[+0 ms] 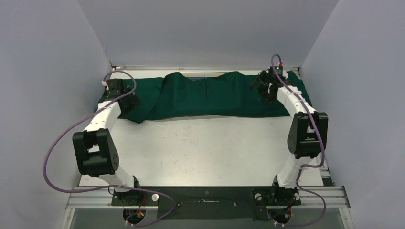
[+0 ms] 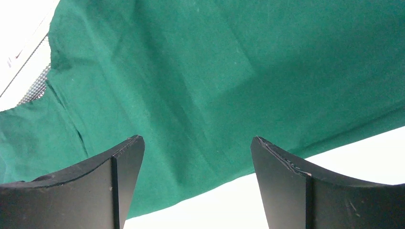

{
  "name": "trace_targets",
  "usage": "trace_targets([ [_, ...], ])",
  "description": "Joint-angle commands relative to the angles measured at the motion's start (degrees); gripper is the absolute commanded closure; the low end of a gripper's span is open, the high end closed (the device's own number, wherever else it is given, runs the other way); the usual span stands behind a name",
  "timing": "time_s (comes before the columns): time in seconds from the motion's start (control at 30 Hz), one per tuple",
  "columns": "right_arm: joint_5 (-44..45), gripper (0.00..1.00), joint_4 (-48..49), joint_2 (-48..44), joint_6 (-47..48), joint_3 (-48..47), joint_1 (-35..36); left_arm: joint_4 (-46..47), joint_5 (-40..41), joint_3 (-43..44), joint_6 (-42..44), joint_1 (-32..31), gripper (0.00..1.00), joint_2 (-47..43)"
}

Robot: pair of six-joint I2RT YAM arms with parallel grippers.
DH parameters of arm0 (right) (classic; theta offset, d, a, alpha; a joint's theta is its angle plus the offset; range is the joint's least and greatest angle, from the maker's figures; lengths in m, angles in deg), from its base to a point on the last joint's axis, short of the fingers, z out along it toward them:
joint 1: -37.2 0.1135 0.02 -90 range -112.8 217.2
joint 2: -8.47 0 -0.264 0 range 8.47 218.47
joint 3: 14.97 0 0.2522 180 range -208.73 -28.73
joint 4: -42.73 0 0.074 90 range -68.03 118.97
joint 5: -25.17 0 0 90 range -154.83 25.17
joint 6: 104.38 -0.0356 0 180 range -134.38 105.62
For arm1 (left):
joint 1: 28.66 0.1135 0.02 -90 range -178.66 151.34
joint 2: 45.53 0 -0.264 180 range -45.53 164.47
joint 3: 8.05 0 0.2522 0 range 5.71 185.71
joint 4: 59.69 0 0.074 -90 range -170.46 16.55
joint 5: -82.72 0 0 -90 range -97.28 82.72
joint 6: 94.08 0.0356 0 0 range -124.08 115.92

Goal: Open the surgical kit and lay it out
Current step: Open the surgical kit at the center of the board.

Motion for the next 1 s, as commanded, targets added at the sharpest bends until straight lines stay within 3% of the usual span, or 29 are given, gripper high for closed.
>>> trace_targets([
  [0.0, -0.31, 0.21, 3.93, -4.89, -0.39, 2.94, -0.48, 1.89, -8.33, 9.02, 3.57, 2.31, 0.29, -0.27],
  [0.07, -0.51, 0.21, 4.07, -5.09, -0.67, 3.83, -0.89, 1.45, -11.32, 11.95, 7.19, 1.79, 0.28, 2.79],
  [0.17, -1.02, 0.21, 3.84, -5.24, -0.67, 4.48, -1.18, -3.16, -4.27, 15.44, 7.27, -0.01, 0.28, 6.18],
  [0.27, -1.24, 0.21, 3.69, -5.23, -0.34, 4.41, -1.27, -9.43, 0.62, 17.31, -1.43, 1.36, 0.25, 8.54],
  [0.47, -1.57, 0.21, 3.87, -4.44, 0.14, 4.18, -1.62, -9.68, 1.58, 9.03, -12.40, 5.25, 0.21, 4.14],
  [0.73, -2.93, 0.21, 4.15, -3.44, 0.46, 3.71, -2.15, -4.61, -4.27, 1.69, -19.14, 7.69, 0.20, 2.61],
  [0.97, -7.92, 0.21, 5.08, -3.07, 0.33, 2.91, -3.65, 5.01, -6.66, -2.00, -23.28, 8.04, 0.29, 4.10],
])
